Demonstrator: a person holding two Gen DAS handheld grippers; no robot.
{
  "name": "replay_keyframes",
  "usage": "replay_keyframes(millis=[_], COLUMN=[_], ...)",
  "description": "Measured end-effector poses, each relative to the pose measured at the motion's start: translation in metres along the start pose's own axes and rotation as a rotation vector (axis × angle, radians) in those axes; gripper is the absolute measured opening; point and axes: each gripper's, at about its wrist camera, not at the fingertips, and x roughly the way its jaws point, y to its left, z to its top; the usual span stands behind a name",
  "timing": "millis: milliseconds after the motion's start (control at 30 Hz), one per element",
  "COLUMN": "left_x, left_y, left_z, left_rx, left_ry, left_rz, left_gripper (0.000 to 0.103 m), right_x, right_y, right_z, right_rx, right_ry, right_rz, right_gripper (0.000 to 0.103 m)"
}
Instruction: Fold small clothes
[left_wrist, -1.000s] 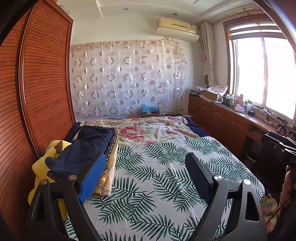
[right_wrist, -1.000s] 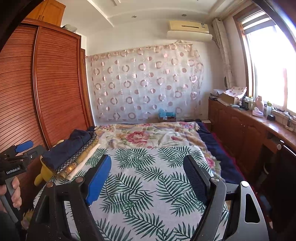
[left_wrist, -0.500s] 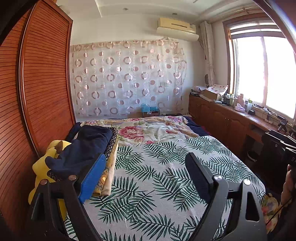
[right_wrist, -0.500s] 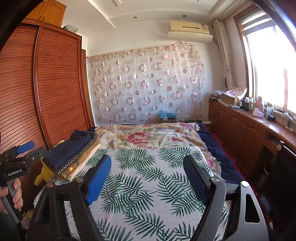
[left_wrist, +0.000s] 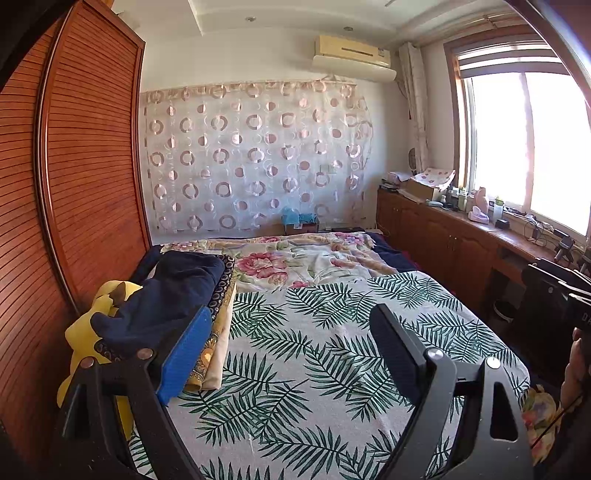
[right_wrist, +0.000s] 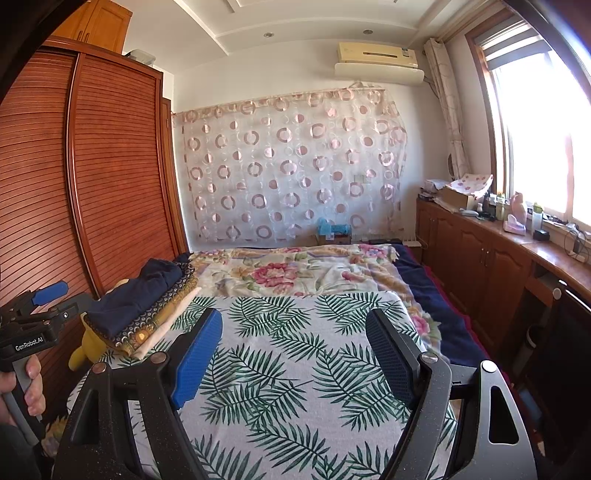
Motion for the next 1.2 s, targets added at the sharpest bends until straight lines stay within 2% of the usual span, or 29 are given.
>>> replay_keyframes(millis=[1200], left_x=[0.0], left_y=[-0.001], left_z=[-0.002], left_rx=[0.002], left_ry=[0.001], left_rz=[0.001], left_gripper=[0.088], right_x=[0.001], right_y=[-0.012], right_z=[0.001], right_rx=[-0.015], right_ry=[-0.007], right_rz=[0.009], right_gripper=[0.082])
